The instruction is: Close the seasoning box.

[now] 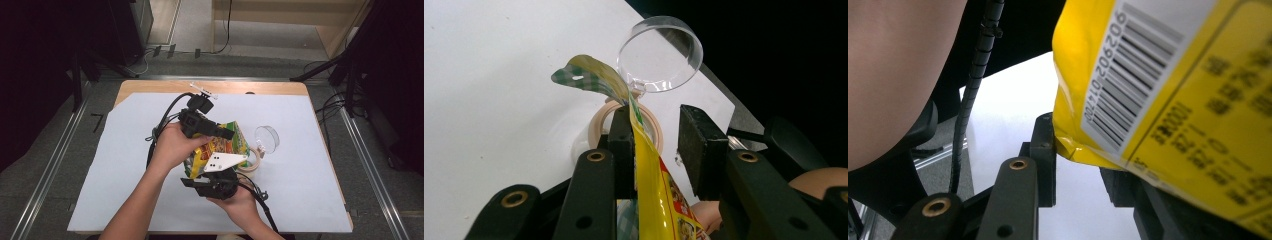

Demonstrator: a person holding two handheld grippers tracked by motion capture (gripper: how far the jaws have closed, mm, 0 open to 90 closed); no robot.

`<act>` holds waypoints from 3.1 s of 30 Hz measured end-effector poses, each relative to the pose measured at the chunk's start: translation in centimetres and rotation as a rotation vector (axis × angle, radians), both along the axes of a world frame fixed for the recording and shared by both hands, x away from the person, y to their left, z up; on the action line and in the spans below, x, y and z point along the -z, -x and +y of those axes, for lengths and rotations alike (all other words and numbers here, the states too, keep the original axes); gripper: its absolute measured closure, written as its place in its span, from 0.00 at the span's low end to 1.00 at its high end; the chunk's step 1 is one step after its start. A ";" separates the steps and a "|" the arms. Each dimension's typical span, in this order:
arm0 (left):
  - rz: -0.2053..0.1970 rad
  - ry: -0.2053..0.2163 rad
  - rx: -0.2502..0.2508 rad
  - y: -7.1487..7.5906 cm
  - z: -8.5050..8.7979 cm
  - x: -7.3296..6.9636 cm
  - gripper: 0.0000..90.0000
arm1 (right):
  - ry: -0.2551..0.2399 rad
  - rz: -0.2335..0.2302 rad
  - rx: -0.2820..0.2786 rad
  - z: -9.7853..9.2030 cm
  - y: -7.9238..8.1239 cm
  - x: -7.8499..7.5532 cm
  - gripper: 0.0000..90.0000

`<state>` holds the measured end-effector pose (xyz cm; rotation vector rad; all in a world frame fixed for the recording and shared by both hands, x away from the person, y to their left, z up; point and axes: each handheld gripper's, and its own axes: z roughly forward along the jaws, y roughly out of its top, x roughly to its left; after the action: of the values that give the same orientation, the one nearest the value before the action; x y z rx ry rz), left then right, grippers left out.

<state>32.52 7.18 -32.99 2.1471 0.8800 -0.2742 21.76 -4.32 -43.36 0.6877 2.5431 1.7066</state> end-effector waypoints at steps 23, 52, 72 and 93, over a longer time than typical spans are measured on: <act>0.002 -0.002 0.004 0.0 0.0 0.1 0.77 | -0.004 0.002 0.002 0.0 0.0 0.1 0.80; -0.060 0.039 -0.028 -0.3 1.2 -0.6 0.77 | 0.022 -0.037 -0.017 0.7 -1.2 -0.4 0.80; -0.055 0.002 -0.040 -0.1 0.9 -0.2 0.82 | 0.026 -0.025 -0.026 0.7 -1.2 0.1 0.80; -0.031 -0.017 -0.021 0.1 0.0 0.2 0.83 | -0.005 0.011 -0.013 0.4 -0.6 0.5 0.81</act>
<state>32.38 7.22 -33.19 2.1503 0.8901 -0.2232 22.34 -3.93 -43.87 0.6847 2.5568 1.7185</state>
